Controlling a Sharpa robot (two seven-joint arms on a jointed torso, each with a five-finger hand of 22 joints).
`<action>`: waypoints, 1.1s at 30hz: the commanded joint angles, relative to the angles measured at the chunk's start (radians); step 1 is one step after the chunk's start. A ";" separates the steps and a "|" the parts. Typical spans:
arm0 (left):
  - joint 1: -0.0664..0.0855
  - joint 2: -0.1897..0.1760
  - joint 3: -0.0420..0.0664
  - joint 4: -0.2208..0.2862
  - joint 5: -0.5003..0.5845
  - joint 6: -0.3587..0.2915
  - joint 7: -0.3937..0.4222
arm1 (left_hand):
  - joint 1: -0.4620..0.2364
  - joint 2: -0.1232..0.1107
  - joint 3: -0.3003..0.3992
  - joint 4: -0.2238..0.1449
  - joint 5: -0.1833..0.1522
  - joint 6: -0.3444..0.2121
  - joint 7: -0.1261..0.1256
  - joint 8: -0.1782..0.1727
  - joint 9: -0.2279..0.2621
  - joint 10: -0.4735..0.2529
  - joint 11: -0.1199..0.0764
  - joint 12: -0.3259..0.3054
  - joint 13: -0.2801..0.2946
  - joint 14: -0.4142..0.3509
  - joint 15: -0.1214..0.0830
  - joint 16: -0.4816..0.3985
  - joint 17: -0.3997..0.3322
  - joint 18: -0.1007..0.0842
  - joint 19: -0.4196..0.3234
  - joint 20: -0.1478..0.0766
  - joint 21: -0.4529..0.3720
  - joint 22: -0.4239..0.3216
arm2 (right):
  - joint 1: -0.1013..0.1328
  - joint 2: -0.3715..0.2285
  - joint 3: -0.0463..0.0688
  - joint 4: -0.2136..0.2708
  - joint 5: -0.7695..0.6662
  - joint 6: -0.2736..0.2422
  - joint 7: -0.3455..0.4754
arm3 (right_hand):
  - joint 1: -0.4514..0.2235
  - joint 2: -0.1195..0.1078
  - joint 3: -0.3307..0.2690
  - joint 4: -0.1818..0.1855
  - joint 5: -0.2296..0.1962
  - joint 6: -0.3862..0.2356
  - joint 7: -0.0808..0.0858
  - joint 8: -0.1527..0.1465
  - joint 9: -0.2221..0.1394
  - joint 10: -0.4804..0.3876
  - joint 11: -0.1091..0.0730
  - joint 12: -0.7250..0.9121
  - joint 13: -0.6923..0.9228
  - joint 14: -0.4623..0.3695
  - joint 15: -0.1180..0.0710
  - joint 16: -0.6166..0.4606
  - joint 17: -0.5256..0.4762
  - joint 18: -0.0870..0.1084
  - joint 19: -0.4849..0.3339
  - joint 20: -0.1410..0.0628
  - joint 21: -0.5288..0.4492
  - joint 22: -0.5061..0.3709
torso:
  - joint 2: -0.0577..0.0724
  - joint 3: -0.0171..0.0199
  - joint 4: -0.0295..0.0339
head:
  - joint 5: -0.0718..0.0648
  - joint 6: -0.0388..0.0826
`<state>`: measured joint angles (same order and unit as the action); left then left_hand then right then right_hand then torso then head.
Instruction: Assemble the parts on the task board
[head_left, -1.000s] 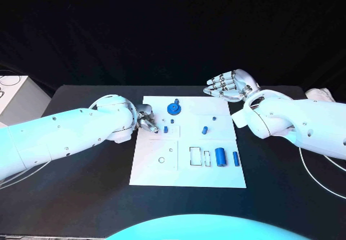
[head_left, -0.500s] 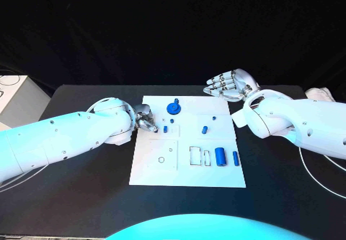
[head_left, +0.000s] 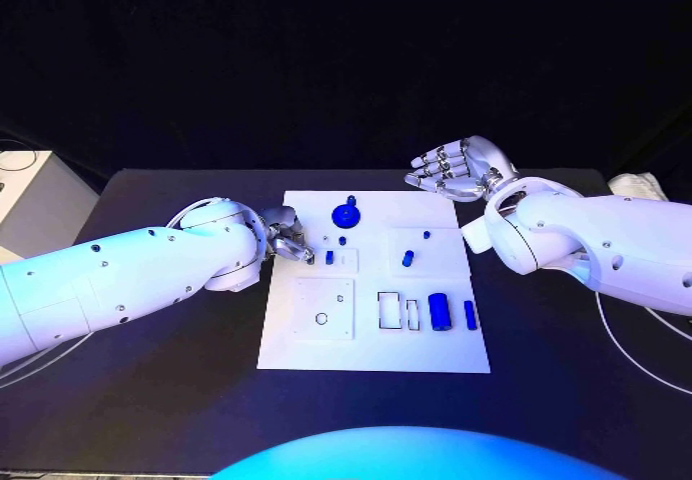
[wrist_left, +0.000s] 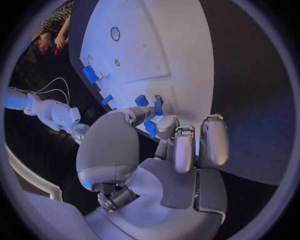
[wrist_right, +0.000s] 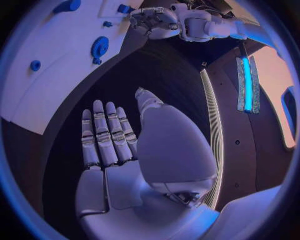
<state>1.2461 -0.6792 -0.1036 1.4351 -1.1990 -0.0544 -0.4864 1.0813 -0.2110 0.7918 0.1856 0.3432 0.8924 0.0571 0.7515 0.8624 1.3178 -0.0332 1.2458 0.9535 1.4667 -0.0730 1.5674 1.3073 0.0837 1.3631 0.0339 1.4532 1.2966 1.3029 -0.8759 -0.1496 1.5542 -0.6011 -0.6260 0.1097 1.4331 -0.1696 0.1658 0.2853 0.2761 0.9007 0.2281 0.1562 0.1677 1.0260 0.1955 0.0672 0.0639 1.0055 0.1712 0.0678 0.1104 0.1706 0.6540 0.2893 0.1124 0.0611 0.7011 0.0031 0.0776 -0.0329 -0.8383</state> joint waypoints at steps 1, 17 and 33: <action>0.001 0.000 0.001 -0.002 0.010 0.001 0.008 | 0.000 0.008 0.170 -0.174 -0.004 0.022 -0.019 0.002 0.000 0.006 0.000 0.000 -0.001 0.104 -0.009 0.003 0.263 -0.019 0.008 0.002 0.005 0.002 | -0.001 0.000 0.000 0.001 -0.004 0.010 0.014 | -0.011 -0.002 -0.001 0.001 0.007 0.006 0.018 -0.005 -0.001 0.008 -0.001 -0.002 0.000 0.004 -0.003 0.001 -0.001 0.012 -0.010 0.000 -0.007 -0.001 | -0.001 0.0006 -0.0004 | 0.000 -0.002; 0.001 0.007 -0.003 -0.006 0.022 0.052 0.002 | 0.000 0.009 0.171 -0.175 -0.006 0.021 -0.019 0.002 -0.001 0.005 0.000 -0.001 -0.003 0.104 -0.009 0.003 0.263 -0.019 0.007 0.001 0.004 0.001 | -0.001 0.000 0.000 0.001 -0.004 0.010 0.013 | -0.011 -0.002 -0.001 0.001 0.007 0.006 0.018 -0.005 -0.001 0.008 -0.001 -0.002 0.000 0.004 -0.003 0.001 -0.001 0.012 -0.010 0.000 -0.007 -0.001 | 0.000 0.0003 -0.0004 | -0.004 -0.004; 0.000 0.012 -0.004 -0.014 0.017 0.056 0.000 | -0.001 0.009 0.171 -0.175 -0.008 0.021 -0.019 0.001 -0.001 0.004 0.000 -0.003 -0.006 0.104 -0.009 0.003 0.263 -0.019 0.006 0.001 0.003 -0.001 | -0.001 -0.001 0.000 0.001 -0.004 0.011 0.013 | -0.011 -0.002 -0.001 0.001 0.007 0.006 0.018 -0.005 -0.001 0.008 -0.001 -0.002 0.000 0.004 -0.003 0.001 -0.001 0.012 -0.010 0.000 -0.007 -0.001 | -0.001 0.0000 -0.0006 | -0.003 -0.006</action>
<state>1.2476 -0.6695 -0.1061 1.4215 -1.1847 -0.0218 -0.4876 1.0811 -0.2112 0.7919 0.1857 0.3388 0.8973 0.0554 0.7485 0.8608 1.3176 -0.0330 1.2458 0.9486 1.4667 -0.0730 1.5674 1.3073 0.0837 1.3631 0.0340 1.4532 1.2971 1.3024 -0.8764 -0.1496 1.5545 -0.6009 -0.6259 0.1097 1.4331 -0.1696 0.1658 0.2853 0.2809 0.9007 0.2281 0.1562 0.1677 1.0260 0.1954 0.0672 0.0639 1.0055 0.1712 0.0678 0.1101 0.1705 0.6479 0.2896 0.1124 0.0611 0.7005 0.0031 0.0772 -0.0360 -0.8443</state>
